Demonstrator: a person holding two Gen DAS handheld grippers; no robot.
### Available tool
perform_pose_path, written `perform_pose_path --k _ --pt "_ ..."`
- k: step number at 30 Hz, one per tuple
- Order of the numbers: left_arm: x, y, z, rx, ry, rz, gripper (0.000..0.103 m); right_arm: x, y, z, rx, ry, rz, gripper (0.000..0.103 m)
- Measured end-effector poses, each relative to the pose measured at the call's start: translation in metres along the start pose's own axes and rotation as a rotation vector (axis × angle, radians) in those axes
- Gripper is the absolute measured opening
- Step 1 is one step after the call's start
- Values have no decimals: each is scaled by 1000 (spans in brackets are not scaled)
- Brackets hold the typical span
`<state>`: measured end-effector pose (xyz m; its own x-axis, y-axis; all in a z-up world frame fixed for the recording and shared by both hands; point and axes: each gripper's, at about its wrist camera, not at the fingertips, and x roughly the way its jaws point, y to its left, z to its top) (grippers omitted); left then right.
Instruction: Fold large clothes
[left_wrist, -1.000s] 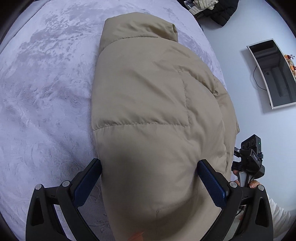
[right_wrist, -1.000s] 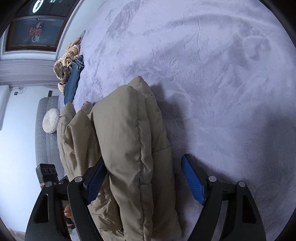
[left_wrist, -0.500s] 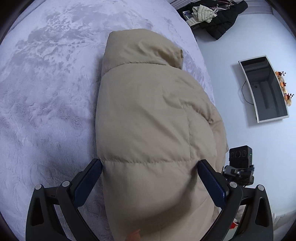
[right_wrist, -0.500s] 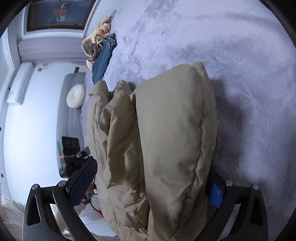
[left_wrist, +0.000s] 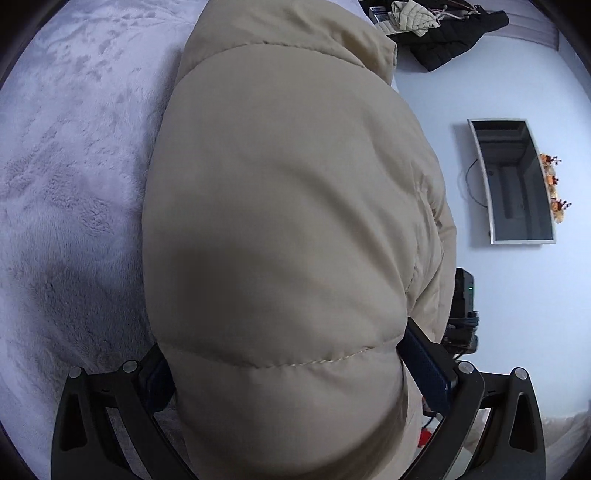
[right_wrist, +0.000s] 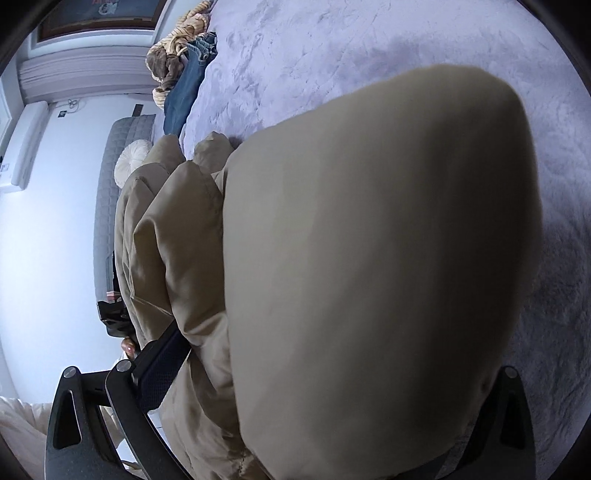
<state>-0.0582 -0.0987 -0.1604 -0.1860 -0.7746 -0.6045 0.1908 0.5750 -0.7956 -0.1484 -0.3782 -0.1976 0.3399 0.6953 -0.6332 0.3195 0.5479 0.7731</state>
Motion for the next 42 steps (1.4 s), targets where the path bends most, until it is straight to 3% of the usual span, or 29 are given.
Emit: perform_pose_path --k 3,8,11,13,16,27,32,38,42 --pt "2 -23 -4 55 -15 116 103 0 2 1 28 15 -22 103" --pt "-1 -56 -12 121 -64 218 86 -5 0 0 112 8 -29 102" --pt "-8 -70 -16 135 -93 225 76 -11 2 -3 119 -1 -25 79" --pt "-14 -70 -12 132 -110 220 74 -16 6 -3 117 -8 -1 59" --pt "-25 -73 -19 134 -133 208 74 -22 20 -3 80 -10 23 47" --pt "-135 -40 -20 146 -248 174 74 14 114 39 -55 -29 35 46" --pt "-182 -21 19 155 -278 186 74 62 164 60 -97 -50 44 46" --pt "-237 34 78 153 -321 213 74 136 215 106 -126 -68 53 46" --pt "-254 79 111 136 -347 239 74 174 231 143 -142 -67 41 46"
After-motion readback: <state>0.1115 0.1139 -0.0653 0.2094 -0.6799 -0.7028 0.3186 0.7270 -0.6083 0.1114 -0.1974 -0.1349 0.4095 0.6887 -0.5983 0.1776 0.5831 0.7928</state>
